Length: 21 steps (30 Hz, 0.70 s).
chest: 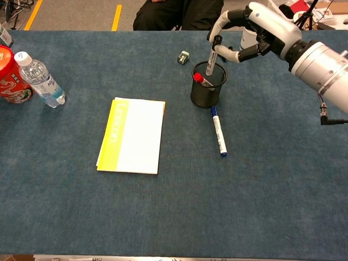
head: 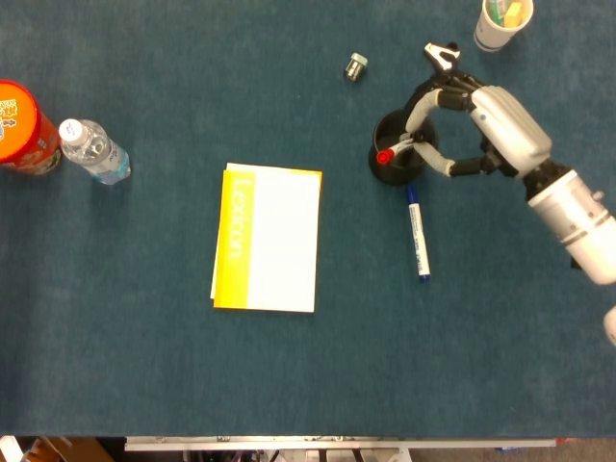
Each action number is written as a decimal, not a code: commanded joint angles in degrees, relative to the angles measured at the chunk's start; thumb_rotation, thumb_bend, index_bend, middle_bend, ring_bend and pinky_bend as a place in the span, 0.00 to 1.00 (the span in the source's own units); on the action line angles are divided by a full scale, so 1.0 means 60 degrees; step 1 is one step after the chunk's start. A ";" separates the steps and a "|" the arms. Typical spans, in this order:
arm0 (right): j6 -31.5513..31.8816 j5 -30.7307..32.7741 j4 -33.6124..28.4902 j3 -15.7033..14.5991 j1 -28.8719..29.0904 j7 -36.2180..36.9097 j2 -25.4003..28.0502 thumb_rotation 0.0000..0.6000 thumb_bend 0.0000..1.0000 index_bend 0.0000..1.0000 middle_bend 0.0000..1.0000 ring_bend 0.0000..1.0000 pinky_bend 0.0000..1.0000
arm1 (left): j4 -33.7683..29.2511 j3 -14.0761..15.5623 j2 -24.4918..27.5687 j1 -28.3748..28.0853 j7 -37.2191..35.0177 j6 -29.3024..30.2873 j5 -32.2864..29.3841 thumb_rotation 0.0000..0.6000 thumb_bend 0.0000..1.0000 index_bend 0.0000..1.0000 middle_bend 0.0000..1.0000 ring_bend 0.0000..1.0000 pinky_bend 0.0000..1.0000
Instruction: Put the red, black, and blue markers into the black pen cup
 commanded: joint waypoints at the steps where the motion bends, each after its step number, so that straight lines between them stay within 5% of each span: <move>1: -0.0412 0.0105 0.0693 0.0024 0.0186 0.0012 -0.0428 1.00 0.40 0.63 0.38 0.23 0.15 | -0.0009 -0.0003 0.0002 -0.0008 0.0011 -0.0015 -0.0008 1.00 0.48 0.17 0.21 0.20 0.20; 7: -0.1017 0.0111 0.1411 -0.0099 0.0374 -0.0174 -0.0700 1.00 0.38 0.26 0.25 0.14 0.10 | -0.0023 -0.0015 0.0002 -0.0013 0.0045 -0.0029 -0.0043 1.00 0.48 0.17 0.21 0.20 0.20; 11: -0.0948 -0.0067 0.1448 -0.0154 0.0341 -0.0262 -0.0597 1.00 0.29 0.04 0.21 0.12 0.08 | -0.0033 -0.0008 0.0016 -0.0002 0.0035 -0.0017 -0.0036 1.00 0.48 0.17 0.21 0.20 0.20; 17: 0.0212 -0.1072 0.0716 -0.0394 0.0010 -0.0640 0.0087 1.00 0.26 0.01 0.20 0.12 0.08 | -0.0061 -0.0012 0.0036 -0.0013 0.0013 -0.0010 -0.0003 1.00 0.48 0.17 0.21 0.20 0.20; 21: 0.1070 -0.2307 -0.0281 -0.0935 -0.0238 -0.1403 0.0936 1.00 0.26 0.12 0.27 0.13 0.08 | -0.0107 -0.0015 0.0026 -0.0027 0.0066 -0.0009 0.0024 1.00 0.48 0.17 0.21 0.20 0.20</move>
